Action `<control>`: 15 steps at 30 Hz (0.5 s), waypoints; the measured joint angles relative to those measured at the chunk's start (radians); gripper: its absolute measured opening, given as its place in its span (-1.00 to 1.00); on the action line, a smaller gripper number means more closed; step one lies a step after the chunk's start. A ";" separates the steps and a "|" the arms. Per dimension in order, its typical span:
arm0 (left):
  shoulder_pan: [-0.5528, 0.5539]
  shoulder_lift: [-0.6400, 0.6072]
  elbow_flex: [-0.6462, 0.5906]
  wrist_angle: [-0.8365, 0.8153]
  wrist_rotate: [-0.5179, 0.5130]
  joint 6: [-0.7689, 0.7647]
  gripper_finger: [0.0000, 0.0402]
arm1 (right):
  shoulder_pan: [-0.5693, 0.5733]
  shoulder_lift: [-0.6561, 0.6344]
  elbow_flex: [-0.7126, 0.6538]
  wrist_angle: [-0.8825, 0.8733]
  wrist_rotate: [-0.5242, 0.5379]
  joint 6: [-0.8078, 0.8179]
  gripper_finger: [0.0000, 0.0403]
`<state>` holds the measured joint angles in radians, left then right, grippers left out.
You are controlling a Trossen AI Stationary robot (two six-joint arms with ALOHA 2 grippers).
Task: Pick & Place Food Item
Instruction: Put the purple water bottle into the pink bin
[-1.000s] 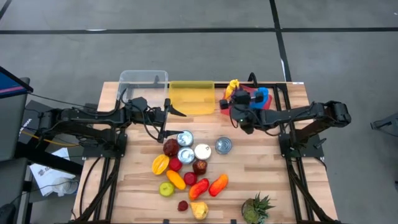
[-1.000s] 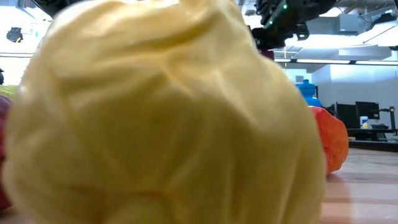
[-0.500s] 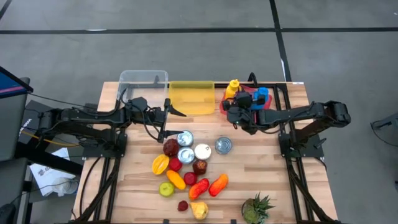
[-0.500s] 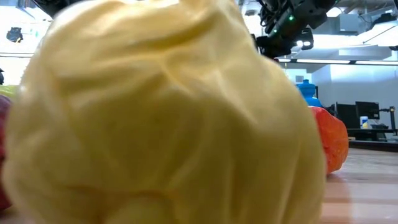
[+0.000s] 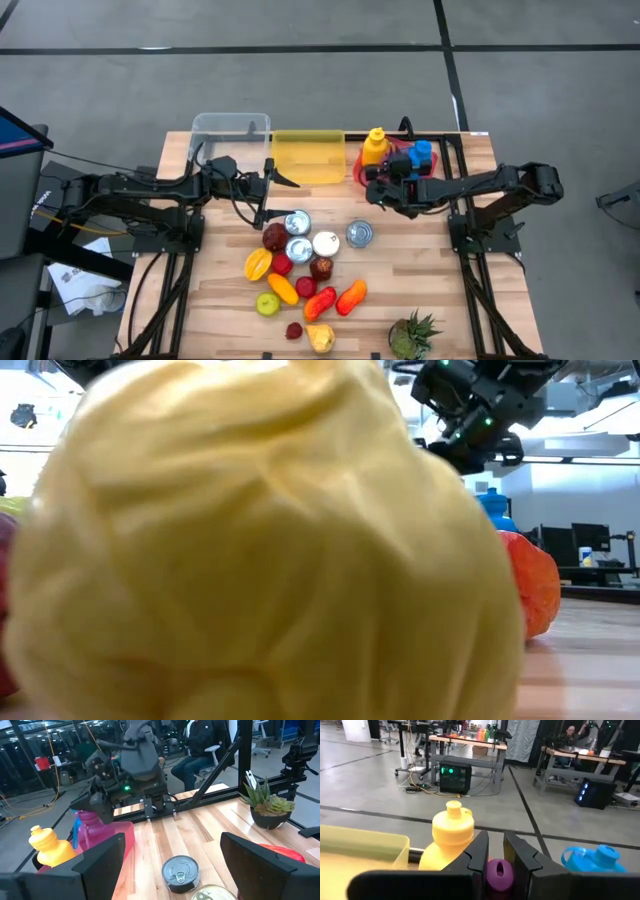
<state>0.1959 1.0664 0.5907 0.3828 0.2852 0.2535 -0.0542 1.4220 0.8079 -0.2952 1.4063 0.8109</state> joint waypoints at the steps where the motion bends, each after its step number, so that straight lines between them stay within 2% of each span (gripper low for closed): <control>1: 0.000 0.000 0.000 0.001 0.000 0.000 0.59 | 0.000 0.000 -0.002 -0.007 -0.007 0.006 -0.82; 5: 0.000 0.000 0.000 0.002 0.000 0.000 0.59 | -0.019 0.000 -0.020 -0.012 -0.053 0.026 -0.82; 15: 0.000 0.000 0.000 0.003 0.000 0.000 0.59 | -0.033 -0.001 -0.031 -0.007 -0.085 0.012 -0.82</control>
<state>0.1959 1.0664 0.5907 0.3858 0.2848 0.2535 -0.0870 1.4212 0.7770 -0.3027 1.3213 0.8233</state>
